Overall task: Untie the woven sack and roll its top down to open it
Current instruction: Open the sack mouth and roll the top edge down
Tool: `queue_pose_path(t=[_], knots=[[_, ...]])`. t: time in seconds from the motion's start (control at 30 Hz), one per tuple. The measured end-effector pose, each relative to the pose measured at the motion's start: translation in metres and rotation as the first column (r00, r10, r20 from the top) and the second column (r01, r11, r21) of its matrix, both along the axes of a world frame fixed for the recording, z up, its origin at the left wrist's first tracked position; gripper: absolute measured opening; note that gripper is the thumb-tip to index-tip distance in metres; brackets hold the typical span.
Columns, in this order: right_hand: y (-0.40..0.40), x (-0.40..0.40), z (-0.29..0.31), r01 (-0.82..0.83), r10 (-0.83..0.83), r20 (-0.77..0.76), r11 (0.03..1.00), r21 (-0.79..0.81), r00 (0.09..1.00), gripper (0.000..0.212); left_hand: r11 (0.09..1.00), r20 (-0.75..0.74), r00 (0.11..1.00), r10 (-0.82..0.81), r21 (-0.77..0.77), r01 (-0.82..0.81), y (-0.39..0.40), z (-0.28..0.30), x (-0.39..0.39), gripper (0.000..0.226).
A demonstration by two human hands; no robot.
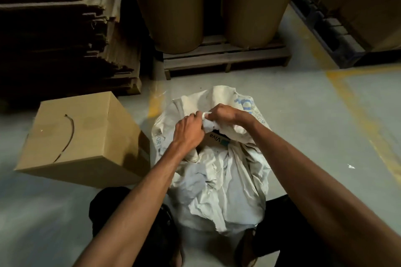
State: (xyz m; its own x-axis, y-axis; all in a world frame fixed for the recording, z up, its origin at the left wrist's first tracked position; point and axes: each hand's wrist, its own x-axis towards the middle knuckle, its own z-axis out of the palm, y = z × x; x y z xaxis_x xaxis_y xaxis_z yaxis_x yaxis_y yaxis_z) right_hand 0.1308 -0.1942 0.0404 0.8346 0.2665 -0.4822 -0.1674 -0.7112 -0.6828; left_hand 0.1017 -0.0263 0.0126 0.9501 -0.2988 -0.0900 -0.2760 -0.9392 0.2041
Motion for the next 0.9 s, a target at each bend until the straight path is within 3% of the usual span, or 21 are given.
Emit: queue_pose_path(t=[0.07, 0.13, 0.2, 0.27, 0.37, 0.47, 0.53, 0.57, 0.63, 0.73, 0.83, 0.9], knots=[[-0.010, -0.010, -0.006, -0.025, 0.029, 0.101, 0.999, -0.045, 0.995, 0.028, 0.989, -0.147, 0.981, 0.126, -0.065, -0.136, -0.003, 0.002, 0.011, 0.028], [-0.025, -0.028, -0.020, 0.052, 0.007, 0.277, 0.977, -0.205, 0.961, 0.068, 0.929, -0.330, 0.906, 0.267, -0.162, -0.333, 0.002, 0.006, 0.029, 0.032], [-0.038, -0.048, -0.041, 0.165, 0.002, 0.404, 0.910, -0.380, 0.915, 0.079, 0.891, -0.452, 0.842, 0.295, -0.188, -0.413, 0.013, 0.013, 0.047, 0.034], [-0.049, -0.061, -0.057, 0.271, -0.073, 0.465, 0.887, -0.375, 0.882, 0.055, 0.932, -0.545, 0.808, 0.223, -0.122, -0.340, 0.016, 0.022, 0.063, 0.029], [-0.052, -0.064, -0.064, 0.430, -0.333, 0.461, 0.895, -0.122, 0.823, 0.040, 0.944, -0.501, 0.845, 0.186, -0.146, -0.295, 0.007, 0.036, 0.074, 0.023], [-0.066, -0.054, -0.046, 0.595, -0.533, 0.435, 0.804, -0.007, 0.726, 0.053, 0.999, -0.101, 0.995, 0.006, -0.052, -0.012, -0.014, 0.045, 0.064, 0.043], [-0.083, -0.044, -0.029, 0.660, -0.615, 0.401, 0.750, 0.035, 0.679, 0.056, 0.975, 0.212, 0.956, -0.204, -0.044, 0.218, -0.033, 0.052, 0.031, 0.055], [-0.092, -0.039, -0.019, 0.681, -0.639, 0.392, 0.731, 0.039, 0.662, 0.056, 0.940, 0.256, 0.921, -0.295, -0.097, 0.328, -0.042, 0.056, 0.008, 0.058], [-0.107, -0.034, -0.004, 0.712, -0.667, 0.386, 0.701, 0.038, 0.637, 0.052, 0.865, 0.132, 0.860, -0.493, -0.027, 0.500, -0.050, 0.037, -0.032, 0.074], [-0.117, -0.030, 0.006, 0.712, -0.659, 0.378, 0.702, -0.002, 0.650, 0.052, 0.738, -0.155, 0.805, -0.572, 0.330, 0.588, -0.028, -0.007, -0.068, 0.103], [-0.116, -0.027, 0.015, 0.662, -0.588, 0.392, 0.745, -0.079, 0.708, 0.049, 0.644, -0.343, 0.814, -0.469, 0.498, 0.581, 0.010, -0.022, -0.057, 0.089], [-0.115, -0.026, 0.018, 0.620, -0.545, 0.386, 0.779, -0.096, 0.744, 0.043, 0.676, -0.337, 0.853, -0.399, 0.521, 0.521, 0.034, -0.020, -0.042, 0.078]])
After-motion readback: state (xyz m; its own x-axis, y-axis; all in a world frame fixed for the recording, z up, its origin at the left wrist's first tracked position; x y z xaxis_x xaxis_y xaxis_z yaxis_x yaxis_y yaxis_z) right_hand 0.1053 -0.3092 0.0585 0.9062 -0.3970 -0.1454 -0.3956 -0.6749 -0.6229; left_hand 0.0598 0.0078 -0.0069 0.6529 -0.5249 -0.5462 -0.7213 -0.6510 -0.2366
